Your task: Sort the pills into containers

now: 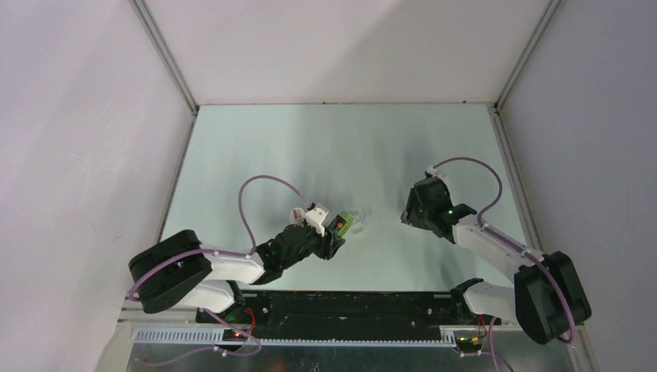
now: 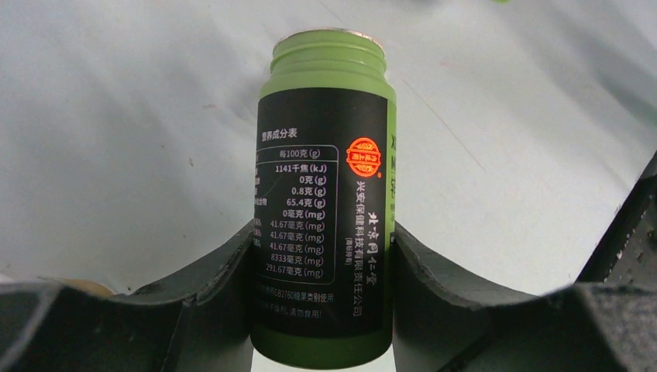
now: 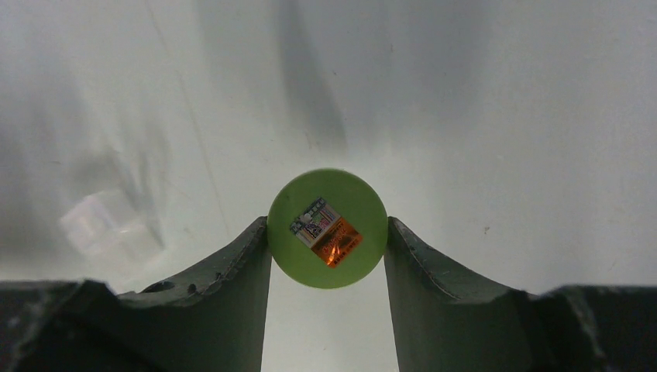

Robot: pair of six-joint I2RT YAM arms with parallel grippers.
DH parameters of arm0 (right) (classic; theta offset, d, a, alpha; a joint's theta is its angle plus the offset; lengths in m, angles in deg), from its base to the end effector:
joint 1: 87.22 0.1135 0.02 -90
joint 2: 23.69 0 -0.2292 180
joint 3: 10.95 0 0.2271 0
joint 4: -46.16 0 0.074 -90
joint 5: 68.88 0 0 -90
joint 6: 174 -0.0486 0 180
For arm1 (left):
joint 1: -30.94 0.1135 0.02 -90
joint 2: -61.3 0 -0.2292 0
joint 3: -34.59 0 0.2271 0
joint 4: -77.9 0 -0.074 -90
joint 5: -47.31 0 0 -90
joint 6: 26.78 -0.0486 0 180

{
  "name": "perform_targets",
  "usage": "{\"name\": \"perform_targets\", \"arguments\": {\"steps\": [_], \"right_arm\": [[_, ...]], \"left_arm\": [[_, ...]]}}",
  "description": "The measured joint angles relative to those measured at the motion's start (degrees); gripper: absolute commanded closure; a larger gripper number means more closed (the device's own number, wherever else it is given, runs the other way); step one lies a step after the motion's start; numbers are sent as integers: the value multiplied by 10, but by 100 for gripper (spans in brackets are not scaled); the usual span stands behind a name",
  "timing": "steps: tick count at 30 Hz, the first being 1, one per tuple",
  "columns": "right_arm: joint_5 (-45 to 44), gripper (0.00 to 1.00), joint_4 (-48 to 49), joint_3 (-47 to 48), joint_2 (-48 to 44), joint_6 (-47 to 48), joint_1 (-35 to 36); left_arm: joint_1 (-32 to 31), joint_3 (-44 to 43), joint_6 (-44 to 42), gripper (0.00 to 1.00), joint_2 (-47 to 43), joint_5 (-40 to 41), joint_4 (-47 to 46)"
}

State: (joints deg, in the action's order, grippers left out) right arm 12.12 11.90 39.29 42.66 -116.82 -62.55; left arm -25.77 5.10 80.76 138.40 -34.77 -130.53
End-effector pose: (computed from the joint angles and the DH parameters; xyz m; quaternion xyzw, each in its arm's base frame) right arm 0.2068 0.0866 0.1665 0.0932 0.9336 0.0978 0.3318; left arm 0.1358 -0.1947 0.1291 0.2348 0.7795 -0.3040 0.4949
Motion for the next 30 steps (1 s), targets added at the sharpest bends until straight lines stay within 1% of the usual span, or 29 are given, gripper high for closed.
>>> {"name": "perform_targets", "arguments": {"steps": [5,8,12,17,19,21,25,30], "right_arm": [[-49,62,3,-1,53,-2,41],[-69,56,5,-1,70,-2,61],[-80,49,8,-2,89,-2,73],[-90,31,12,-2,98,-3,79],[-91,25,12,-2,99,-3,79],[-91,21,12,-2,98,-3,79],[-87,18,7,-2,79,-2,80],[-84,18,2,-2,24,-2,78]], "left_arm": [[-5,0,0,100,0,-17,25],[-7,0,-1,100,0,-31,28],[-8,0,-6,100,0,-52,28],[-9,-1,-16,100,0,-78,30],[-9,-2,-19,100,0,-88,38],[-9,-4,-21,100,0,-96,46],[-9,-14,-22,100,1,-100,71],[-9,-36,-25,100,1,-105,104]]}}
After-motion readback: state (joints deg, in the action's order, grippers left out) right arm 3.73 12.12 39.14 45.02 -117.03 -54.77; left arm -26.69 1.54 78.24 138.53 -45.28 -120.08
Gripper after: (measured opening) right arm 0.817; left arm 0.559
